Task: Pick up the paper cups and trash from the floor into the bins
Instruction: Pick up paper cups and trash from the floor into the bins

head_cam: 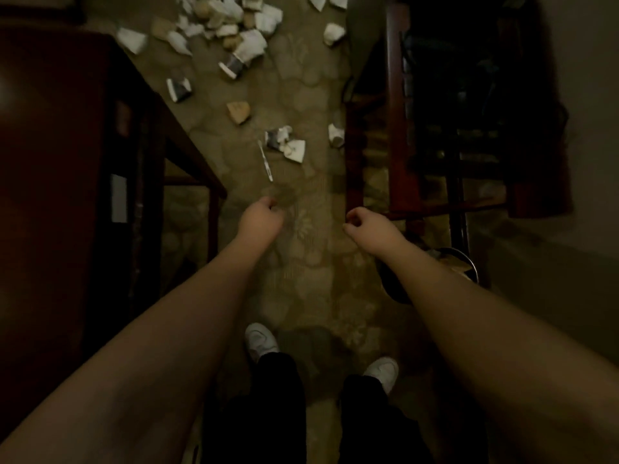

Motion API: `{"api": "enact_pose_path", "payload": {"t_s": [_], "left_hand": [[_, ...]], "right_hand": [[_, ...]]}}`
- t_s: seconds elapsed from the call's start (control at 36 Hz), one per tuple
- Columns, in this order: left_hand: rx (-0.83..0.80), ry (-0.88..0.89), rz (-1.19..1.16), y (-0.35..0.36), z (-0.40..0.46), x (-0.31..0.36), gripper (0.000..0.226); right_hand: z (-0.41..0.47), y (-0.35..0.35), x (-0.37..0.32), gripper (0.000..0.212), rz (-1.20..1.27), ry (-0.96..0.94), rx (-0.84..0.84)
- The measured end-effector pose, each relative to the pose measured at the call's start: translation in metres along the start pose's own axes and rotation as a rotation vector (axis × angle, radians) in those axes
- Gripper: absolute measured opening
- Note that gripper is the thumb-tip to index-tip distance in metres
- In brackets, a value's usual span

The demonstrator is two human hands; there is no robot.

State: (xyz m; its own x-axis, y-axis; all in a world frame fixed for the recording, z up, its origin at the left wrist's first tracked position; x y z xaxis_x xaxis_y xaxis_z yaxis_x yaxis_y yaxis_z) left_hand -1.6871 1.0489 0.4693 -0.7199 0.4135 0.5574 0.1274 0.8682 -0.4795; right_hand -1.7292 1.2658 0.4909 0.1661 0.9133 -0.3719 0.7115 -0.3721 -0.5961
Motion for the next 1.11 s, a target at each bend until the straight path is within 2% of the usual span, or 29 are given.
{"api": "enact_pose_path", "payload": {"t_s": [0.25, 0.42, 0.61, 0.72, 0.89, 1.11], "left_hand": [[-0.038, -0.075, 0.148, -0.008, 0.026, -0.008, 0.045], [-0.093, -0.034, 0.348, -0.008, 0.074, -0.01, 0.041], [-0.138, -0.055, 0.506, -0.01, 0.152, 0.008, 0.033], [-0.147, -0.108, 0.495, -0.008, 0.201, 0.014, 0.028], [-0.166, -0.166, 0.411, 0.0, 0.275, 0.016, 0.034], [-0.19, -0.205, 0.358, 0.031, 0.392, -0.009, 0.035]], "right_hand": [[0.044, 0.001, -0.025, 0.053, -0.231, -0.032, -0.068], [0.098, -0.002, -0.028, 0.057, -0.439, -0.099, -0.131], [0.183, -0.015, -0.032, 0.057, -0.504, -0.142, -0.212], [0.231, -0.026, -0.029, 0.058, -0.498, -0.116, -0.262], [0.311, -0.033, -0.018, 0.057, -0.451, -0.04, -0.292], [0.419, -0.004, -0.001, 0.051, -0.396, 0.054, -0.247]]}}
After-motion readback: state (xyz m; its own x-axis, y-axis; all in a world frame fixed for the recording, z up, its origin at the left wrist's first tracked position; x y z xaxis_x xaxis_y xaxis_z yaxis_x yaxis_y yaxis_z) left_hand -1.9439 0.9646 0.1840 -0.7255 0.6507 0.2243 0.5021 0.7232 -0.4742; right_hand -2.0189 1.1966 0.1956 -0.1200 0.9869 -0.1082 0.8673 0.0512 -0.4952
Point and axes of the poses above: each hand's wrist, its own z-axis towards the middle knuckle, its own y-axis out of the palm, x = y × z, the point moved 2 cm from there along z, towards the middle knuckle, and after that the axes turned 4 degrees about -x, right-handed, at the moved point
